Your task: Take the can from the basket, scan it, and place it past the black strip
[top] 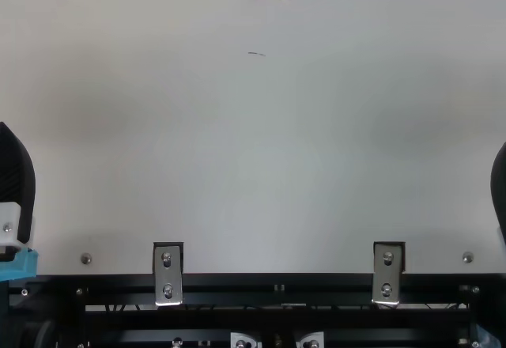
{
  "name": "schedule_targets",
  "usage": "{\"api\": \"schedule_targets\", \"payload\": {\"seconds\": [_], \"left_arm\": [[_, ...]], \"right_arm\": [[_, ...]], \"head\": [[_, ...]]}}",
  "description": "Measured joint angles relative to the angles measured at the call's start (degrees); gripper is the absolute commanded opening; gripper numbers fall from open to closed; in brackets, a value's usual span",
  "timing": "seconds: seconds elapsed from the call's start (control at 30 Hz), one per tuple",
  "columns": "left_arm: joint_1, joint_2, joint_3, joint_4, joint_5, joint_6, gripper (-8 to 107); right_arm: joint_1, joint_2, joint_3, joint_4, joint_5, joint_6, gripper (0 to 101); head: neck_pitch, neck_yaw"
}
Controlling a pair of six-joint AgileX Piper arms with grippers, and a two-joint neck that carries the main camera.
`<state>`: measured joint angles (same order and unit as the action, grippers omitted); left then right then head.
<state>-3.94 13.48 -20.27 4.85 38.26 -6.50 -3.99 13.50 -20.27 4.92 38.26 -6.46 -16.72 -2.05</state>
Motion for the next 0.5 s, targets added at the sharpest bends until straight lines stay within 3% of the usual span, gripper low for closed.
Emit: {"api": "schedule_targets", "payload": {"seconds": [0.5], "left_arm": [[0.00,0.00,0.00,0.00,0.00,0.00,90]], "right_arm": [[0.00,0.00,0.00,0.00,0.00,0.00,101]], "head": [[0.00,0.00]]}}
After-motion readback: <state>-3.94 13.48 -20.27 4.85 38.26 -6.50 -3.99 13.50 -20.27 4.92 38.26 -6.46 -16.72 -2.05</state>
